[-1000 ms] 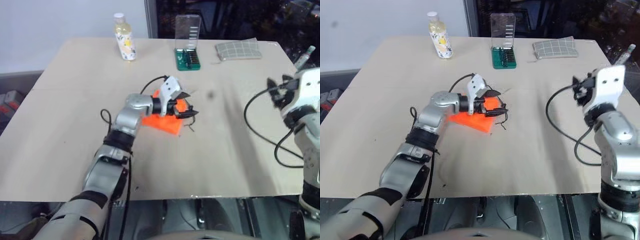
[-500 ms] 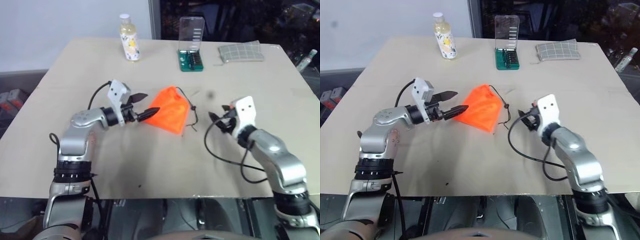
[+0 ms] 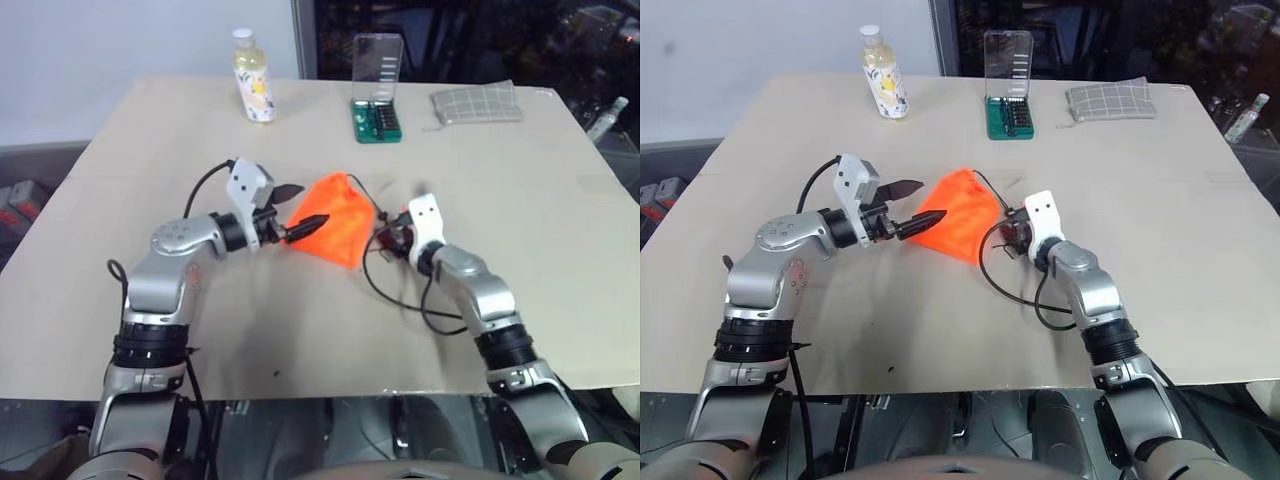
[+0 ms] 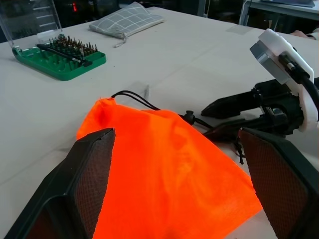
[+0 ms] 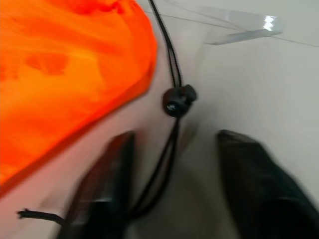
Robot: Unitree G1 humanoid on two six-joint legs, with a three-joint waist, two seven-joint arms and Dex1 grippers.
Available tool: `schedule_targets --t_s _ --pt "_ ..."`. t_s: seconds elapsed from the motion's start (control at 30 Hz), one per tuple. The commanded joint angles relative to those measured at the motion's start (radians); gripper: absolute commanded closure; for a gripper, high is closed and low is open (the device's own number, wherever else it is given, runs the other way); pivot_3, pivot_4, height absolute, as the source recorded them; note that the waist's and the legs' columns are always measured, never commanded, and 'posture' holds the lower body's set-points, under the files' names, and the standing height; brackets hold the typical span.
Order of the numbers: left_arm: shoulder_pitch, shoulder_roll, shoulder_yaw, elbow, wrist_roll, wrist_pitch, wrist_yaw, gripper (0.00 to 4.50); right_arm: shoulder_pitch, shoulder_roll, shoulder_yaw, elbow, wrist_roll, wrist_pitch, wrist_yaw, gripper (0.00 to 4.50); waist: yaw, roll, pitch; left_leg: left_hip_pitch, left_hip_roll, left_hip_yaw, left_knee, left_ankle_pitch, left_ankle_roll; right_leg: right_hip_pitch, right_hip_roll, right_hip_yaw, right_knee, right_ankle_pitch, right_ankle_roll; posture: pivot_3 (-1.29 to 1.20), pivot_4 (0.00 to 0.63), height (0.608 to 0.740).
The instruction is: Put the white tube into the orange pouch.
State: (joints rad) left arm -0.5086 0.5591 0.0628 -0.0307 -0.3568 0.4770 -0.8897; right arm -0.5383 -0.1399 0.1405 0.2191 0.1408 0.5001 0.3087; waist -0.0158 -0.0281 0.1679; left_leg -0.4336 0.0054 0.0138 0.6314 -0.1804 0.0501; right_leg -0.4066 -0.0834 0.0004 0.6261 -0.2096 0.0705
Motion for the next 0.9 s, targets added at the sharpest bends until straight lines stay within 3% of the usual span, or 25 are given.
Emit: schedule_targets --t_s 0.03,0.1,0.27,0.47,0.6,0.7,0.9 --pt "-0.043 0.015 -0.014 0.002 0.009 -0.034 -0.013 0.33 0.015 -0.029 0.031 0.029 -0.054 -0.010 0.012 3.74 0.000 0.000 0.000 0.001 0.000 0.000 -0.001 0.000 0.000 0.001 0.000 0.000 0.000 -0.001 -0.001 0.00 0.150 0.740" --pt "-0.064 0.022 -0.030 0.033 0.024 -0.060 -0.034 0.33 0.009 -0.061 0.030 0.007 -0.088 -0.029 0.005 4.47 0.002 0.000 0.000 0.002 0.001 0.000 -0.001 0.000 0.000 0.001 0.000 0.000 0.000 -0.002 -0.003 0.00 0.150 0.740" --pt "-0.146 0.020 -0.087 0.163 0.067 -0.147 -0.097 0.33 -0.012 -0.152 0.031 -0.088 -0.178 -0.084 -0.016 4.47 0.005 0.000 0.000 0.001 0.000 0.001 0.000 0.000 0.000 0.001 -0.001 0.000 0.000 -0.002 -0.003 0.00 0.150 0.740" --pt "-0.304 -0.053 -0.175 0.408 0.152 -0.302 -0.158 0.33 -0.011 -0.233 0.030 -0.269 -0.257 -0.123 -0.016 4.47 0.005 0.000 0.001 -0.002 -0.002 0.003 -0.001 0.000 0.000 -0.001 -0.002 0.002 0.000 0.000 0.001 0.00 0.150 0.740" --pt "-0.424 -0.123 -0.214 0.600 0.203 -0.425 -0.183 0.33 -0.010 -0.269 0.040 -0.361 -0.298 -0.129 0.005 4.47 0.004 0.000 0.001 -0.003 -0.002 0.003 -0.001 0.000 0.000 -0.002 0.000 0.002 0.000 0.000 0.001 0.00 0.150 0.740" --pt "-0.563 -0.190 -0.255 0.777 0.228 -0.481 -0.288 0.17 -0.011 -0.294 0.071 -0.428 -0.333 -0.118 0.039 4.50 0.007 0.000 0.001 -0.004 -0.001 0.004 0.000 0.000 0.000 -0.003 0.000 0.003 0.000 0.000 0.001 0.00 0.150 0.740" --pt "-0.755 -0.302 -0.266 1.036 0.324 -0.634 -0.208 0.17 -0.017 -0.285 0.107 -0.479 -0.380 -0.105 0.065 4.50 0.008 0.000 0.001 -0.007 -0.003 0.003 0.002 0.000 0.001 -0.003 -0.001 0.002 -0.002 0.000 0.002 0.00 0.150 0.740"
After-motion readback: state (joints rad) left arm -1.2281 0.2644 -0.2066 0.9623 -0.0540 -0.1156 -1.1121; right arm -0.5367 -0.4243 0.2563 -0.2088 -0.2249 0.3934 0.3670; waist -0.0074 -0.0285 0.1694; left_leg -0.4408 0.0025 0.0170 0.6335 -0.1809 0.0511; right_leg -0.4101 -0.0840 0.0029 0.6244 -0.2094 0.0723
